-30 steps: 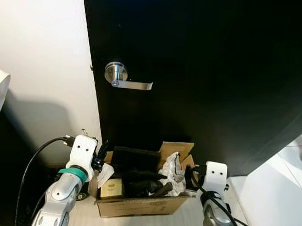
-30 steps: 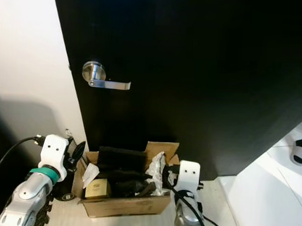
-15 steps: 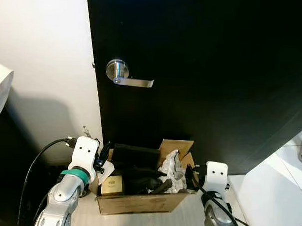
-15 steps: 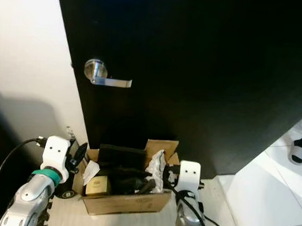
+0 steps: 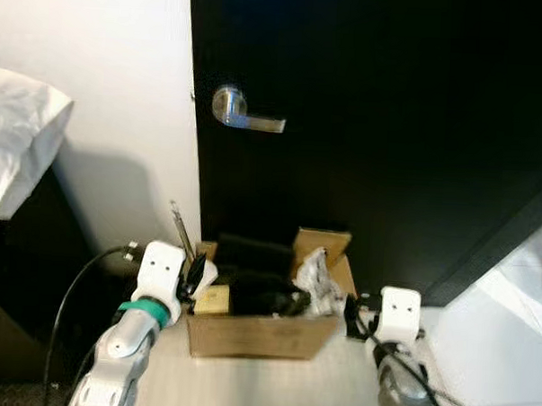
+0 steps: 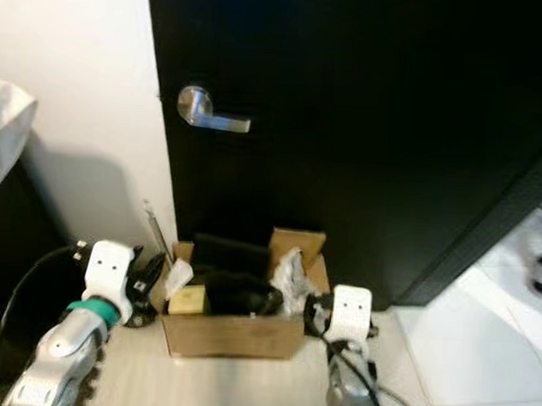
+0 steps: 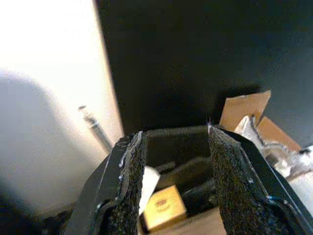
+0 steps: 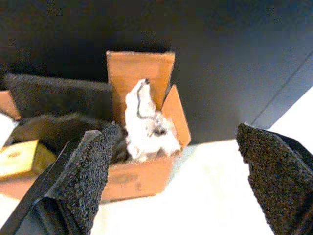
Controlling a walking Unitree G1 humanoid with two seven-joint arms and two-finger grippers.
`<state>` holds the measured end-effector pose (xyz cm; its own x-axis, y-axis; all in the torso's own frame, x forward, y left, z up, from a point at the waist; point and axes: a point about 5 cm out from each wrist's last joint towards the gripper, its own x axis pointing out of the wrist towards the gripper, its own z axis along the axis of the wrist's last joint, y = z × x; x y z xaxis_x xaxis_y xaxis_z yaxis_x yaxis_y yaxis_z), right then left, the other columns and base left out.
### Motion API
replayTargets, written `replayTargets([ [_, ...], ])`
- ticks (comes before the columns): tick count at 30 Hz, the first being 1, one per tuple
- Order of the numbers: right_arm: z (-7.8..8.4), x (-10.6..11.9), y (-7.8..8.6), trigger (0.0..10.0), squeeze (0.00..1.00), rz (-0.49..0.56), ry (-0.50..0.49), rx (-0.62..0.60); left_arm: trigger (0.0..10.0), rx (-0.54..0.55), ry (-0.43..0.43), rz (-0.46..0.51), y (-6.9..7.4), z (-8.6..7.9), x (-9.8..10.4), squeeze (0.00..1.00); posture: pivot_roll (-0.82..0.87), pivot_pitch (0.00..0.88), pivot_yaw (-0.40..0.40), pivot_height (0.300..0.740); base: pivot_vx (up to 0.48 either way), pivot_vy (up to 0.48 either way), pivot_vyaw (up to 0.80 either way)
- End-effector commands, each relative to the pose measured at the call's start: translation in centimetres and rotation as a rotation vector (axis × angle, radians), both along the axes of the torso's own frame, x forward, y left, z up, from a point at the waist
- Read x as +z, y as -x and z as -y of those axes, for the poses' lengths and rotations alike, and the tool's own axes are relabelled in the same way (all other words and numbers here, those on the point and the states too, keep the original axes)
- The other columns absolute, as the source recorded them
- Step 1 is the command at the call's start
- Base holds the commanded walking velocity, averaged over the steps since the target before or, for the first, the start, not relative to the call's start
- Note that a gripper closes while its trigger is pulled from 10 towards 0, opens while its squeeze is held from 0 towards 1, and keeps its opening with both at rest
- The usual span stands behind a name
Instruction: Clean up the room
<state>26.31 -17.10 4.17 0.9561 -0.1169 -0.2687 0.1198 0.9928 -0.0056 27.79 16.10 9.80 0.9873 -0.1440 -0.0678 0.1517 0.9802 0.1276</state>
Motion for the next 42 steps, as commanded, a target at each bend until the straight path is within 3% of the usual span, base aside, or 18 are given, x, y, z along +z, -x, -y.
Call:
replayTargets([
  [1,-0.05,-0.30,0.17,10.0,0.00,-0.012,-0.003,-0.001,10.0,0.006,0.002,-0.024,0.28,-0.04,-0.55,0.00,0.14,0.000,0.001,0.740,-0.319,0.000,0.00],
  [34,0.26,-0.38,-0.05,10.0,0.00,-0.011,0.013,-0.019,10.0,-0.003,-0.008,-0.032,0.06,0.14,-0.69,0.00,0.14,0.000,0.012,0.740,-0.312,0.000,0.00],
  [42,0.83,-0.13,-0.05,10.0,0.00,0.007,0.064,-0.053,10.0,-0.002,-0.016,-0.043,0.24,0.15,-0.93,0.00,0.14,0.000,0.010,0.740,0.000,0.000,0.00],
])
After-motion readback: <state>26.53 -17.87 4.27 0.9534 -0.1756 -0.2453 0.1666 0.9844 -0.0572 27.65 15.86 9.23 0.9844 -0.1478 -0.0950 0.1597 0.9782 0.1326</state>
